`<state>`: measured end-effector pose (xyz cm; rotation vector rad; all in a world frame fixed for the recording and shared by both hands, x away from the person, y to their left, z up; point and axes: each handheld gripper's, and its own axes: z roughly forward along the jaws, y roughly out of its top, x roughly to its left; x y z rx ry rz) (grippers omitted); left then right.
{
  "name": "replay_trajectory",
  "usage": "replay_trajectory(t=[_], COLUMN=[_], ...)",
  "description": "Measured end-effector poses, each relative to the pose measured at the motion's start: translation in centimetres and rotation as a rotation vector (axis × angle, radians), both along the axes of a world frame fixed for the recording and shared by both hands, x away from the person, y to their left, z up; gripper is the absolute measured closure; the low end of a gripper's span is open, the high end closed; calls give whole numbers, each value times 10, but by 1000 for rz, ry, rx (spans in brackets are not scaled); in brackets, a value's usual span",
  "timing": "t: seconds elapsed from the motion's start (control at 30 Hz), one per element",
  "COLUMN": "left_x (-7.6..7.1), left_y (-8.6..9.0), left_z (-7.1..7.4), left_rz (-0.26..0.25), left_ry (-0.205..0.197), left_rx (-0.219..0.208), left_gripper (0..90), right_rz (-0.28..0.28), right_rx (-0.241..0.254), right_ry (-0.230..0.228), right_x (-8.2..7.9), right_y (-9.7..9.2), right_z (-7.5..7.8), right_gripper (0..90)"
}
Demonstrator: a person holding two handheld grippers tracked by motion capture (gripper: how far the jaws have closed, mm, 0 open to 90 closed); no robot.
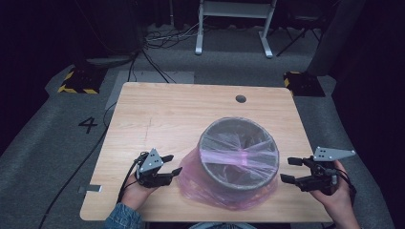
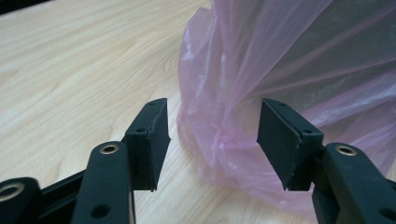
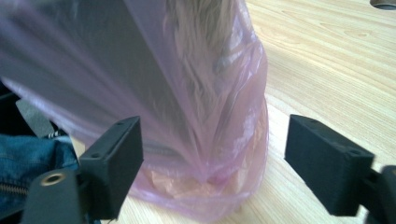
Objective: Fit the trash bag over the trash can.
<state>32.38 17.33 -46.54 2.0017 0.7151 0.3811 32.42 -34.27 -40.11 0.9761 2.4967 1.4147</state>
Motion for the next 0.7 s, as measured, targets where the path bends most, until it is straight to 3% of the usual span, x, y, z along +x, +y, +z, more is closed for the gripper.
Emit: replay_trajectory(t=[0.03, 0.13, 0.17, 0.27, 0.3, 0.4, 0.43, 0.47, 0.63, 0.7], left_x=[0, 0, 0, 0, 1, 1, 1, 1, 1, 1], left_y=[1, 2, 3, 4, 4, 4, 4, 4, 5, 6], left_z=[-1, -4, -4, -5, -6, -8, -9, -9, -12, -13], left_rz=[4, 19, 22, 27, 32, 43, 48, 52, 79, 93], left_ry=[2, 10, 13, 13, 18, 16, 14, 14, 13, 19], left_rx=[4, 9, 13, 22, 27, 53, 61, 67, 108, 112], left_gripper=[435, 433, 432, 425, 425, 425, 426, 425, 426, 426], right_rz=[-18, -148, -159, -85, -86, -47, -45, -65, -89, -81], right_rx=[4, 11, 27, 61, 71, 112, 117, 121, 101, 67], right_ry=[-1, -24, -19, -35, -40, -121, -157, -164, -182, -191], right_x=[1, 5, 6, 5, 4, -1, -2, -2, -1, 0], right_y=[1, 3, 3, 4, 4, 4, 5, 7, 19, 27], right_z=[2, 8, 10, 17, 18, 25, 29, 34, 62, 76], right_gripper=[143, 164, 145, 158, 154, 154, 172, 170, 170, 156])
